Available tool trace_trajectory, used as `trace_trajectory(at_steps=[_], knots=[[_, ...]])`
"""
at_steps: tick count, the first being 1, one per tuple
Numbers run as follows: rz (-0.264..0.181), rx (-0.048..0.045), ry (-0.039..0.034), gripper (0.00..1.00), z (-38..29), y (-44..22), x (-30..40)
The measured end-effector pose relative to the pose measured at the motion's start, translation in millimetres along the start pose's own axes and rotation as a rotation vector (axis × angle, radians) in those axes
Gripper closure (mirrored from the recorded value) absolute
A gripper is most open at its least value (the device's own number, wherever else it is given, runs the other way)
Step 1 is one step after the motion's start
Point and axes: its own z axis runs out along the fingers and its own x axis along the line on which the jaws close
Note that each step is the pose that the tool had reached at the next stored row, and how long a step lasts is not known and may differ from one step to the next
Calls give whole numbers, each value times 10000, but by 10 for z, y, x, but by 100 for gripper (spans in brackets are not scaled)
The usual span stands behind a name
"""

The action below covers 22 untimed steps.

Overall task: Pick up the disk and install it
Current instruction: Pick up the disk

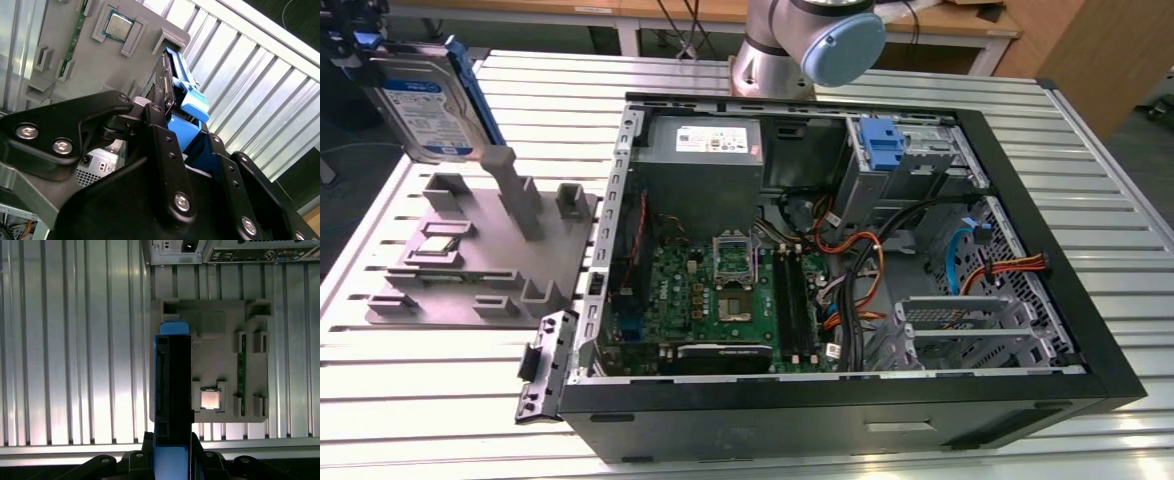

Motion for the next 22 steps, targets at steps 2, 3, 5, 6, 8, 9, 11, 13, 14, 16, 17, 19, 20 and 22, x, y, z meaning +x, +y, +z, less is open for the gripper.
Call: trace_trajectory(at_steps=[2,3,5,6,8,9,11,13,14,16,17,19,20,22], knots=[[0,0,0,64,-3,0,0],[0,0,0,64,-4,0,0],[0,0,0,64,-17,0,0],[0,-1,0,64,-19,0,0],[0,-1,0,64,-23,0,0],[0,0,0,64,-25,0,0],[0,0,0,64,-30,0,0],[0,-1,1,64,-35,0,0],[0,-1,0,64,-37,0,0],[0,-1,0,64,-42,0,0],[0,-1,1,64,-45,0,0],[0,0,0,64,-50,0,0],[0,0,0,64,-52,0,0],[0,-1,0,64,-57,0,0]])
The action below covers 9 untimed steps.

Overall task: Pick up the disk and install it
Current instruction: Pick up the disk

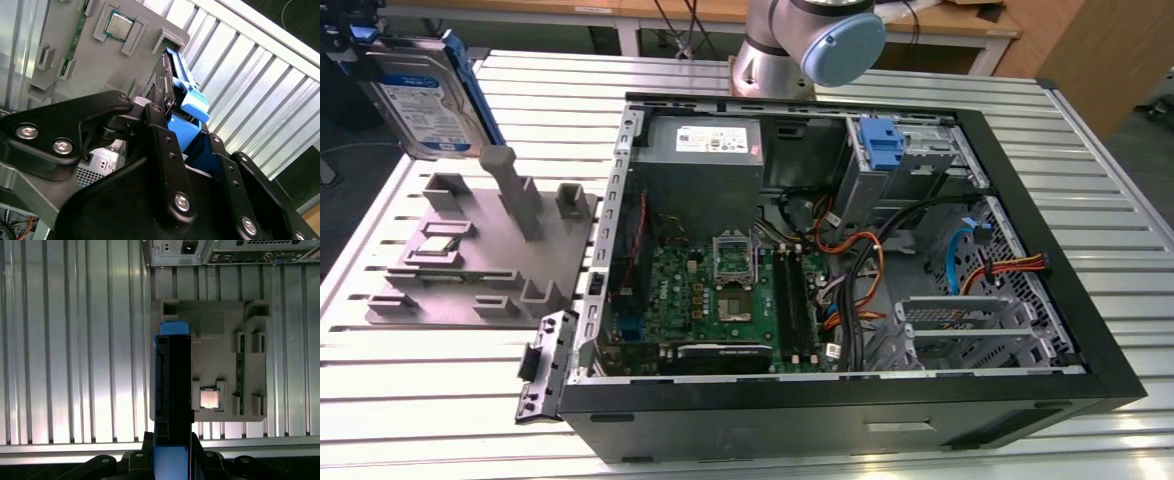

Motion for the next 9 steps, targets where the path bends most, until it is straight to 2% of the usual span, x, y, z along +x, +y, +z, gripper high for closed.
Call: trace_trajectory(at_steps=[9], knots=[[0,0,0,64,-20,0,0]])
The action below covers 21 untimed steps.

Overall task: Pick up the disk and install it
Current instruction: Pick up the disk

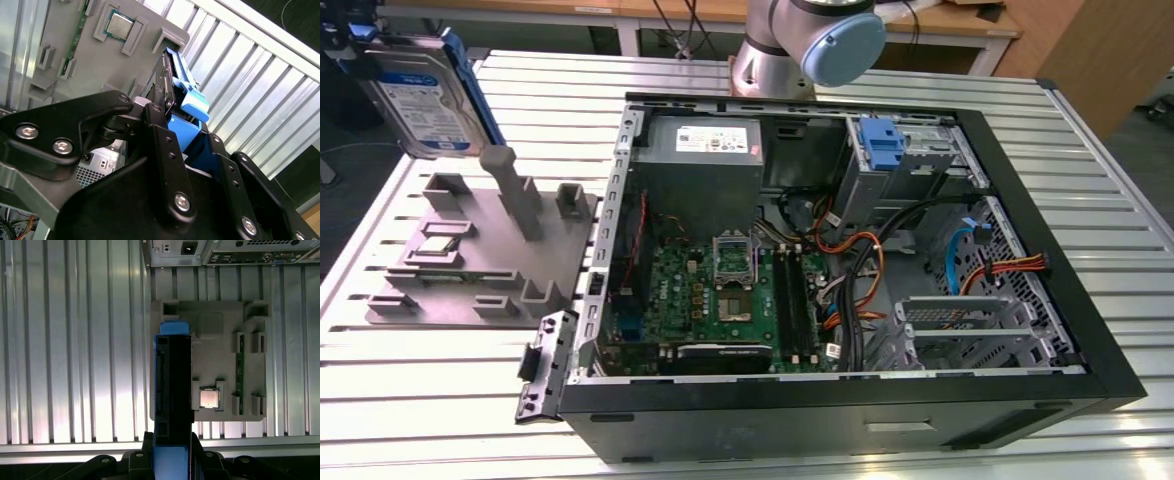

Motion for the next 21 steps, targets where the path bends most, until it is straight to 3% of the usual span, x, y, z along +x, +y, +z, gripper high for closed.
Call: trace_trajectory(at_steps=[21], knots=[[0,0,0,64,-49,0,1]])
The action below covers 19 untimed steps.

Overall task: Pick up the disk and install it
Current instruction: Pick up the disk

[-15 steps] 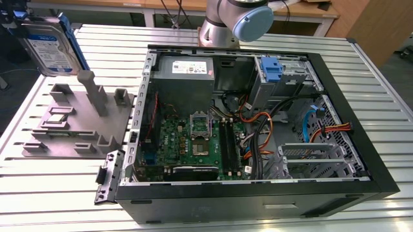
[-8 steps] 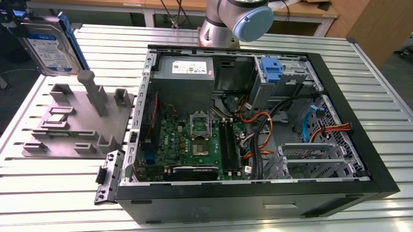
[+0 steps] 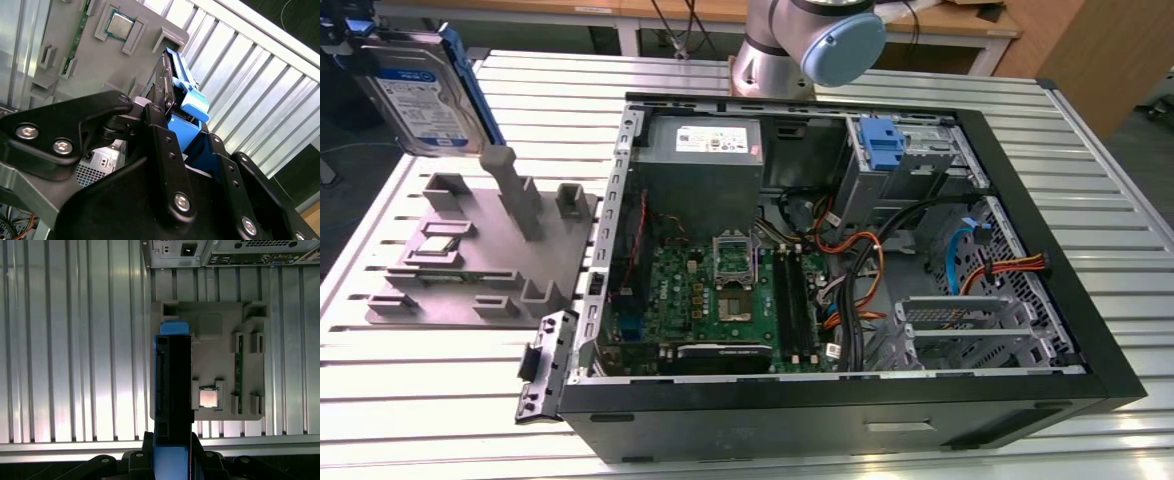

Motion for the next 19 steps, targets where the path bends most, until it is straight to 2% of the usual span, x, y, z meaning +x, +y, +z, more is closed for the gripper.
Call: trace_trajectory(at_steps=[19], knots=[[0,0,0,64,-25,0,0]])
